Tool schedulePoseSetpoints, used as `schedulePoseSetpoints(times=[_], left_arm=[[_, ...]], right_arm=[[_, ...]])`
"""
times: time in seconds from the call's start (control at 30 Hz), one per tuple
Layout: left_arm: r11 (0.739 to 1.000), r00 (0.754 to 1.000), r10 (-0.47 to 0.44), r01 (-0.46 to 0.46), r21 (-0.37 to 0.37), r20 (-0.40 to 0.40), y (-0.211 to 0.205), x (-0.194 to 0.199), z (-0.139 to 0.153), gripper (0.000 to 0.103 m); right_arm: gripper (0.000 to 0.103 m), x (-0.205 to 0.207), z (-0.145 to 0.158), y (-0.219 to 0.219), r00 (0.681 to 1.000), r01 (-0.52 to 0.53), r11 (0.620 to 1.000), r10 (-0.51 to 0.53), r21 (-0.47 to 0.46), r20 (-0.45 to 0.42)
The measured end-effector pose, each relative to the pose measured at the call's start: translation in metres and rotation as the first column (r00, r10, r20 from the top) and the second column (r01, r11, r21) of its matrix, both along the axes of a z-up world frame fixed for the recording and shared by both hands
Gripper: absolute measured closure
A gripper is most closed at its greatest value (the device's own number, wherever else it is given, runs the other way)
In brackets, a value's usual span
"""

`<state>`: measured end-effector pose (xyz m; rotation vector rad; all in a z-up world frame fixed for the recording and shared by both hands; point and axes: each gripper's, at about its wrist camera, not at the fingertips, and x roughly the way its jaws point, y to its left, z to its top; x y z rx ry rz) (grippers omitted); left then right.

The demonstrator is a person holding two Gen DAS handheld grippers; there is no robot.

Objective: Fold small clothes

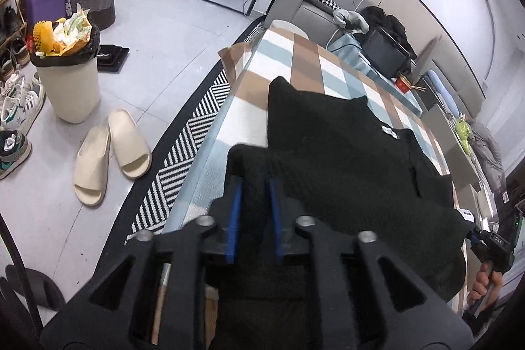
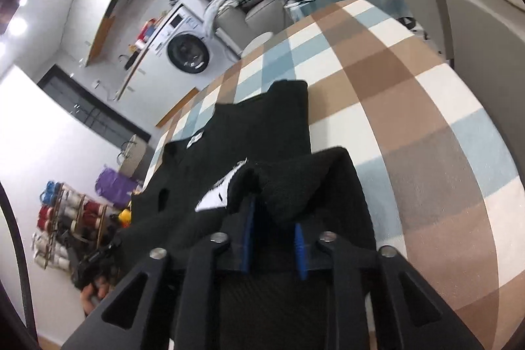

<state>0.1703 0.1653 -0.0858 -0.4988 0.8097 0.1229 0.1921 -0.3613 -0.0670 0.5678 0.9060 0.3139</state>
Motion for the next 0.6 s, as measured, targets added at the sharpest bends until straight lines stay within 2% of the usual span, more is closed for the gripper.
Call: schedulePoseSetpoints(times=[0.07,0.1,0.2,0.33,0.37,0.4,0.43,0.47,0.5,0.57,0.6], left_arm=[[1.0,1.0,0.003,-0.003,0.001,-0.003,0.0,-0.005,-0.005,0.065],[1.0,1.0,0.008,-0.008,0.006,-0.005,-0.001,-0.007,-0.007,0.062],[1.0,1.0,0.016,-0.016,-0.001,-0.016,0.0,-0.019,-0.01,0.06],[1.0,1.0,0.015,-0.015,0.013,0.003,-0.003,-0.034,-0.008,0.06],[1.0,1.0,0.008,-0.008,0.016,0.005,-0.004,-0.035,-0.008,0.064],[1.0,1.0,0.001,-0.002,0.018,0.012,-0.005,-0.036,-0.005,0.069],[1.0,1.0,-0.002,0.001,0.024,0.02,-0.006,-0.037,-0.002,0.077],[1.0,1.0,-0.004,0.003,0.031,0.031,-0.007,-0.038,0.001,0.079],[0.999,0.999,0.0,-0.002,0.038,0.042,-0.006,-0.038,0.005,0.079],[0.999,0.999,0.019,-0.021,0.047,0.045,-0.005,-0.036,0.01,0.079],[0.997,0.999,0.041,-0.043,0.058,0.035,-0.003,-0.034,0.011,0.079]], right_arm=[[0.068,-0.005,-0.001,-0.001,0.999,-0.029,1.0,0.029,0.002,0.015],[0.059,-0.006,-0.001,0.0,0.999,-0.045,0.999,0.045,0.002,0.021],[0.05,-0.008,0.001,0.004,0.995,-0.093,0.995,0.093,-0.021,0.043],[0.049,-0.007,-0.001,0.01,0.992,-0.11,0.986,0.118,-0.128,0.051],[0.049,-0.006,-0.002,0.01,0.992,-0.1,0.985,0.109,-0.143,0.059],[0.059,-0.003,-0.004,0.01,0.993,-0.092,0.985,0.102,-0.149,0.059],[0.08,0.0,-0.004,0.011,0.994,-0.086,0.985,0.096,-0.151,0.06],[0.086,0.003,-0.001,0.011,0.994,-0.084,0.985,0.094,-0.148,0.063],[0.086,0.005,0.002,0.011,0.993,-0.083,0.989,0.093,-0.123,0.076],[0.086,0.01,0.011,0.003,0.991,-0.064,0.998,0.066,-0.016,0.12],[0.08,0.013,0.015,-0.002,0.992,-0.034,0.999,0.033,0.002,0.121]])
